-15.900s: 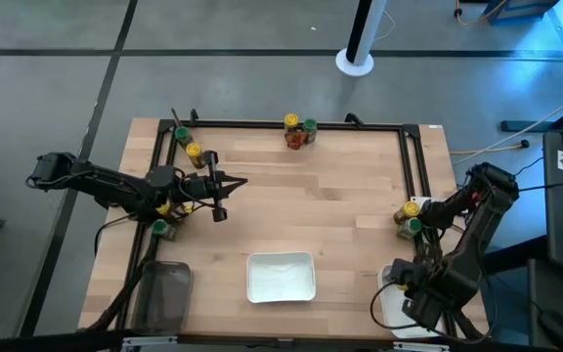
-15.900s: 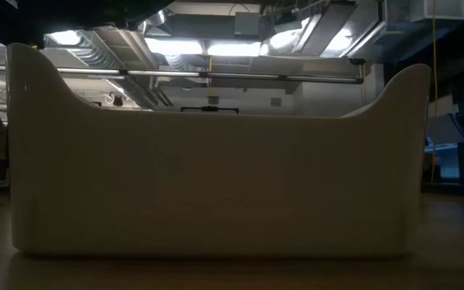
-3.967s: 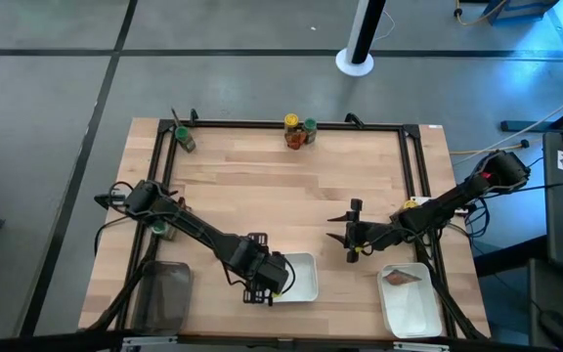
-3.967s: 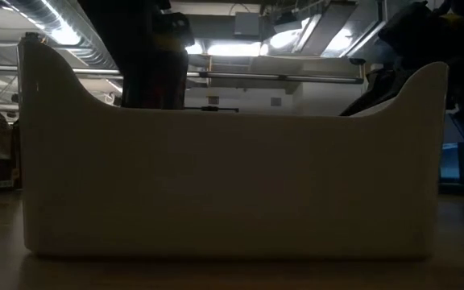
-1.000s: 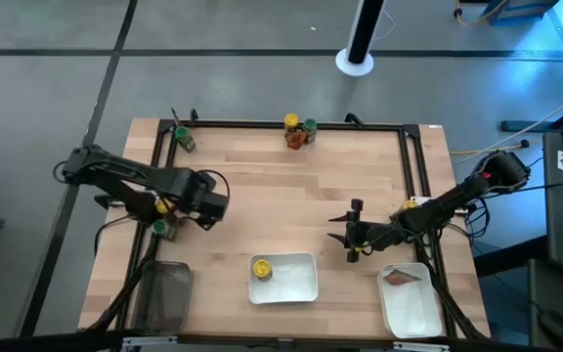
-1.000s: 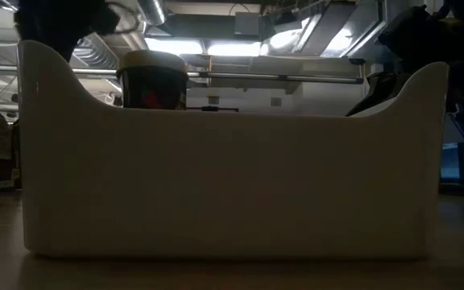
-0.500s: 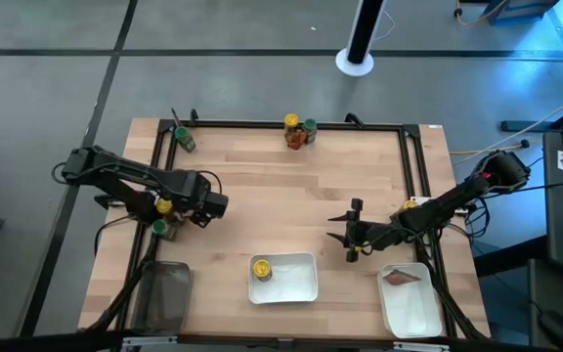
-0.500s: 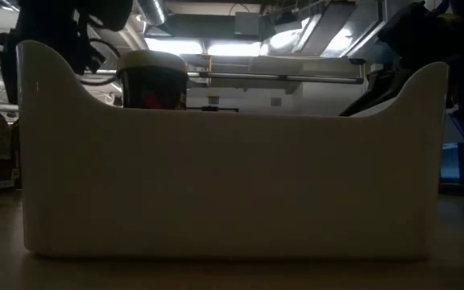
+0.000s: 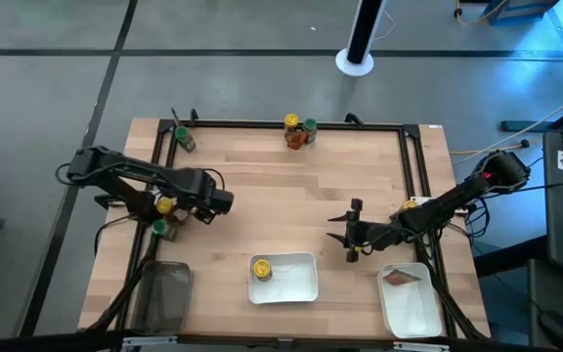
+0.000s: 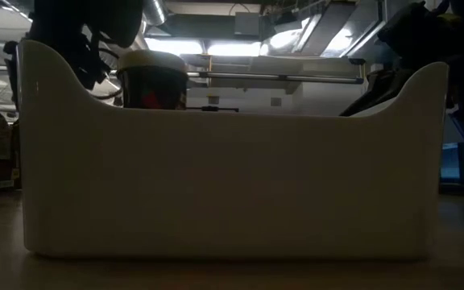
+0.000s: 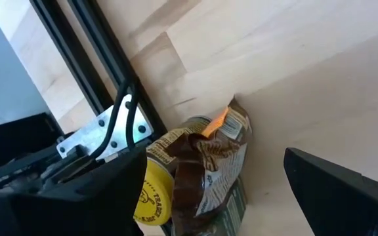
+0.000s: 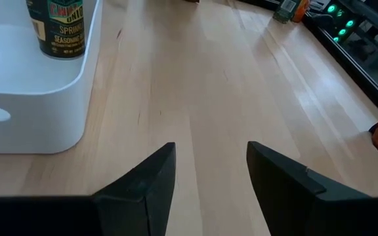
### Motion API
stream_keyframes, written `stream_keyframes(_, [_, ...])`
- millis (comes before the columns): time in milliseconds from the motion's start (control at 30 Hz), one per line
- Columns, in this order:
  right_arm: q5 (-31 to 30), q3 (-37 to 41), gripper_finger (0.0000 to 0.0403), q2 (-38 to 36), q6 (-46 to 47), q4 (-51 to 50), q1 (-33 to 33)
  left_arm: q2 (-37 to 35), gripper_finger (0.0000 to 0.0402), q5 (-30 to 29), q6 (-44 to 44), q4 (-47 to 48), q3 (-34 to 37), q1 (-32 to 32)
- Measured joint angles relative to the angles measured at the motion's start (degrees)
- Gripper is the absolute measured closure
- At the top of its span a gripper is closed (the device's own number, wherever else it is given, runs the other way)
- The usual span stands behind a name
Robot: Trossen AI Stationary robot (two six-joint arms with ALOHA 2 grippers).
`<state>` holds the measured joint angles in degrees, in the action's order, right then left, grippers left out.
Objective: Sort spices by type
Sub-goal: Put the bottom left brown seasoning bag into the right white bin
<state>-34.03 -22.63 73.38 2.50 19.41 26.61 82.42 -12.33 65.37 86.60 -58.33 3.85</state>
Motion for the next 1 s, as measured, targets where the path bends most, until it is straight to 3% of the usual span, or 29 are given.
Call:
stream_keyframes(367, [0.2,0.0,0.0214,0.0,0.0,-0.3,0.0,1.7,0.0061,2.5,-1.1,-3.3,4.9,-0.9])
stream_keyframes(567, [0.0,0.0,0.0214,0.0,-0.1,-0.3,0.0,1.7,0.0061,4.3,-2.9,-8.6,5.3,-0.8])
stream_keyframes(1000, [-0.3,0.0,0.0214,0.0,0.0,-0.2,0.0,1.7,0.0061,9.2,-8.4,-10.1,6.5,0.4])
